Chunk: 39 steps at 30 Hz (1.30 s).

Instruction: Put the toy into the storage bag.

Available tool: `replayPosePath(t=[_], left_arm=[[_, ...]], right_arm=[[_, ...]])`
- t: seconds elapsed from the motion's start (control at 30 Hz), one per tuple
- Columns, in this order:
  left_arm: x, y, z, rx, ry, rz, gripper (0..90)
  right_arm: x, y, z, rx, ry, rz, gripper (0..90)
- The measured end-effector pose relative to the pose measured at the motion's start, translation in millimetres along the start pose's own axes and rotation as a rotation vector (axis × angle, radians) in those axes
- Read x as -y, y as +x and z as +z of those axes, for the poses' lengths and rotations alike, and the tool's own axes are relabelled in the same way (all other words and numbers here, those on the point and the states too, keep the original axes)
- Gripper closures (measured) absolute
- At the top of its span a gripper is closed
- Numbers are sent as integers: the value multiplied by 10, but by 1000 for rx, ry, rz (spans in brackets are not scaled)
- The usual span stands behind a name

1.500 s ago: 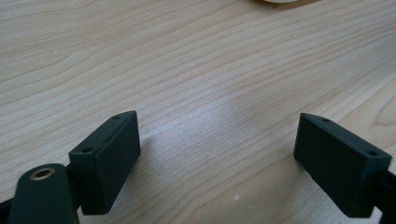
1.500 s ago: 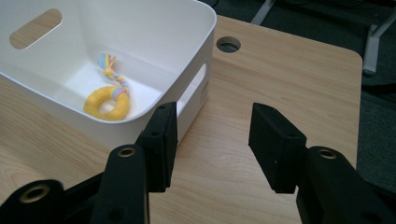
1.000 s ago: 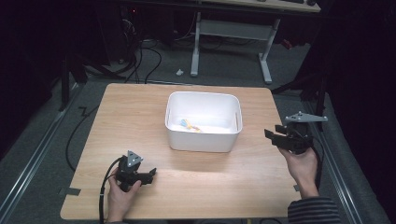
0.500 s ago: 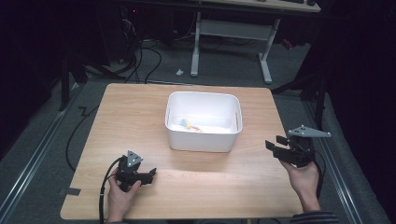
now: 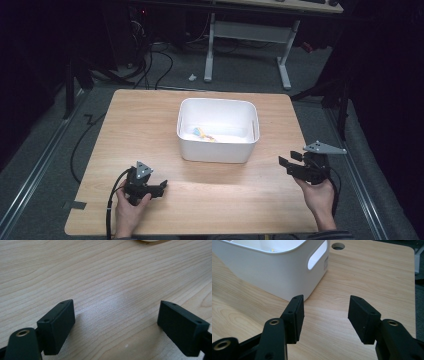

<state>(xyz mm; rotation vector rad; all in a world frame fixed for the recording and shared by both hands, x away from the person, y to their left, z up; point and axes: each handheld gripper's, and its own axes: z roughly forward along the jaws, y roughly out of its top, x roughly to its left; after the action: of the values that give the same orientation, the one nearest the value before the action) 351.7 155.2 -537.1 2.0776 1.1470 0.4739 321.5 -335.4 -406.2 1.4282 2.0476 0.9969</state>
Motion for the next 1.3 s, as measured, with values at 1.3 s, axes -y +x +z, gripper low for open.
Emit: replayPosePath(t=[1.3], left_arm=[[0,-1,0,-3,0,1,149]], right_arm=[[257,289,506,-82,29,8,451]])
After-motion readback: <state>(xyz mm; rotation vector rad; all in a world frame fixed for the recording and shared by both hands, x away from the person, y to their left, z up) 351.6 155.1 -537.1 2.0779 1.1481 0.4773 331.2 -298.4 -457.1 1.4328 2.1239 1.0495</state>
